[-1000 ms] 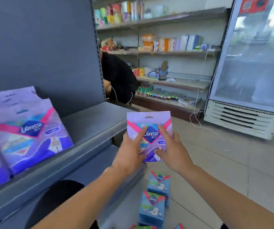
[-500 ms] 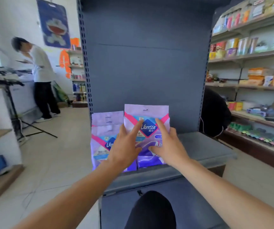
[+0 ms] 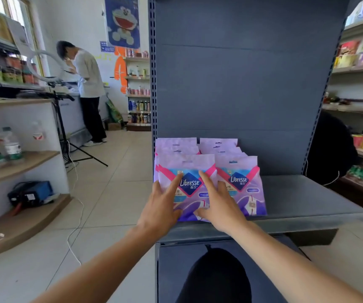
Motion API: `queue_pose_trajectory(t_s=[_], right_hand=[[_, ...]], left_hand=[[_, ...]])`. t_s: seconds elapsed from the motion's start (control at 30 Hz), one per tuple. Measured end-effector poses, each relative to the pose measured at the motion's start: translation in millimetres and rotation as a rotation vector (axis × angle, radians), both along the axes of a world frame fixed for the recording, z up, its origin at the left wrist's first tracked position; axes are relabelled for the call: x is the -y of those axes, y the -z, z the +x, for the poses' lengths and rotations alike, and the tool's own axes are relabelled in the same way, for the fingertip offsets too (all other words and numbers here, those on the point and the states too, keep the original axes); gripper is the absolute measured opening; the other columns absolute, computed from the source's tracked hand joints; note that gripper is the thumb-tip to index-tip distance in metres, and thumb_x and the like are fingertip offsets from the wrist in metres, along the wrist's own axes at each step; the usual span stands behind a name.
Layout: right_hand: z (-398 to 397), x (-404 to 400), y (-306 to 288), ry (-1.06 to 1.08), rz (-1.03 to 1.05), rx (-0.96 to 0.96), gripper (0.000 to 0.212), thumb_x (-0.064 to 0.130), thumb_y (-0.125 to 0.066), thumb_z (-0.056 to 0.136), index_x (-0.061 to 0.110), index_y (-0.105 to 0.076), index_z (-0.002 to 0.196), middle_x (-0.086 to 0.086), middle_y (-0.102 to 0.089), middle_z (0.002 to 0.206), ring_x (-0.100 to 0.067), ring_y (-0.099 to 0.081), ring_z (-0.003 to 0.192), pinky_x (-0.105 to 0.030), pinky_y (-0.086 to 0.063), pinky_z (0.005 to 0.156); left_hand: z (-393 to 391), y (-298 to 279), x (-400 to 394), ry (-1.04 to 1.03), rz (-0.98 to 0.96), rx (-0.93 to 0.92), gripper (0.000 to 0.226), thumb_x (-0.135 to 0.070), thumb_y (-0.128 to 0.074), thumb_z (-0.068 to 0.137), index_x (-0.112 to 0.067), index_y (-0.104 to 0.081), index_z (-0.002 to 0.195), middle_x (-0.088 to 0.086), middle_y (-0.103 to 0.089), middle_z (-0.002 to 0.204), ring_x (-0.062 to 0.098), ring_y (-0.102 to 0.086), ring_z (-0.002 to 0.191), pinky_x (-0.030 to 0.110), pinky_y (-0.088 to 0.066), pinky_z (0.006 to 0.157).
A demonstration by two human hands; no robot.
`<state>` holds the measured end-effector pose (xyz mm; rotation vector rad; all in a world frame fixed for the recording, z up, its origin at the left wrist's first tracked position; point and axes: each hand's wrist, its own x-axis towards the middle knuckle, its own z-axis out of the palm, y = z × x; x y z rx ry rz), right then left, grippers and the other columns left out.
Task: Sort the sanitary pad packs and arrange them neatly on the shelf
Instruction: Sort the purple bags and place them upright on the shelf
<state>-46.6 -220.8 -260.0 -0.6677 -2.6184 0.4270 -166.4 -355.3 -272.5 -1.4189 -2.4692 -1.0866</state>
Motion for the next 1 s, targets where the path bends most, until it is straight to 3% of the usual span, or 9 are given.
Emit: queue_pose_trajectory(t_s=[0.3,0.77,1.0], right_hand=[[-14,-11,16,0.027,0.062,-0.036,0.1,0.034,-0.069,0.089,0.042,0.009,0.152,-0.009,-0.027,0.149,-0.024,-0.048,0.126,-0.031,-0.054,0.082],[-24,-19,35,0.033,0.137,-0.073,0.097,0.038,-0.069,0.088,0.039,0.004,0.152,-0.008,-0.024,0.155,-0.024,-0.044,0.135,-0.035,-0.053,0.091],[-28,-19,39,0.067,0.197,-0.063,0.098,0.035,-0.071,0.088,0.038,0.005,0.15,-0.012,-0.031,0.148,-0.024,-0.051,0.127,-0.033,-0.056,0.086]], left_hand=[[-13,13,-13,-0.022,0.059,-0.016,0.09,-0.009,-0.069,0.086,-0.044,-0.017,0.151,0.0,-0.027,0.12,0.024,-0.05,0.12,0.031,-0.05,0.098],[-23,29,-15,-0.013,0.084,-0.022,0.084,-0.011,-0.073,0.086,-0.038,-0.025,0.15,0.004,-0.026,0.128,0.025,-0.045,0.127,0.032,-0.053,0.093],[-28,29,-17,-0.018,0.071,-0.039,0.087,-0.009,-0.075,0.083,-0.038,-0.026,0.148,0.004,-0.027,0.126,0.027,-0.047,0.125,0.035,-0.056,0.093]])
